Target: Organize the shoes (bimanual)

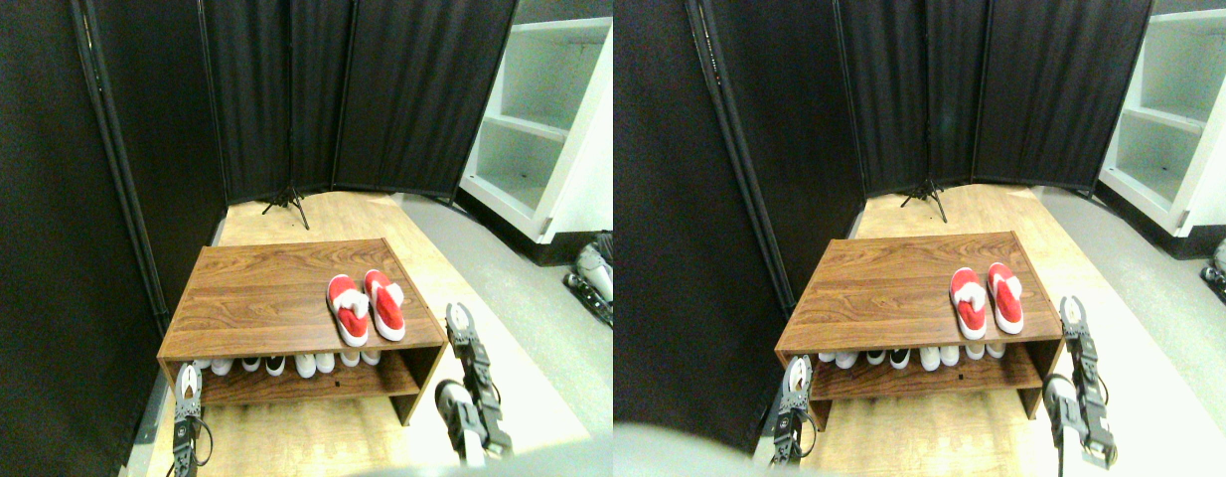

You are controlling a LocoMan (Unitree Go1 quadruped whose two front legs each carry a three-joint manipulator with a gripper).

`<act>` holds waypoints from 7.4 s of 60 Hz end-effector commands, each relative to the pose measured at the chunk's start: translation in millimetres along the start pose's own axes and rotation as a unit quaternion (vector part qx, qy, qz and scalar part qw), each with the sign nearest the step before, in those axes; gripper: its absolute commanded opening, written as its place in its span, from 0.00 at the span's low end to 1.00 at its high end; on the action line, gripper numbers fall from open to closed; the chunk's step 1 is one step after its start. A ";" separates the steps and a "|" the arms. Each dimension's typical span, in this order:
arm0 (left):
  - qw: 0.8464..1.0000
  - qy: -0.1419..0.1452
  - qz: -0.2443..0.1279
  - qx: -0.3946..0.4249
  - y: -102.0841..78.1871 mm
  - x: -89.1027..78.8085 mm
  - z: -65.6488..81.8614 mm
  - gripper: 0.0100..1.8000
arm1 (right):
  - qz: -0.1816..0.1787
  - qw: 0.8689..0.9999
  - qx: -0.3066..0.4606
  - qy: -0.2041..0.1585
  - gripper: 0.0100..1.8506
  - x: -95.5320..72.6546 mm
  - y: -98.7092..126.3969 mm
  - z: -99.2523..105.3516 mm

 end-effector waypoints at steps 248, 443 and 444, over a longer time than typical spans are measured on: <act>0.999 -0.029 -0.037 -0.011 -4.9 0.7 12.5 0.00 | 0.072 0.977 0.117 0.164 0.00 -106.5 22.6 -65.3; 0.997 -0.062 -0.049 0.013 -6.9 0.3 15.9 0.00 | -0.050 0.995 0.055 0.059 0.00 55.5 -5.6 -49.1; 0.997 -0.062 -0.050 0.015 -6.3 0.0 16.3 0.00 | -0.059 0.995 0.055 0.060 0.00 60.4 -8.3 -53.5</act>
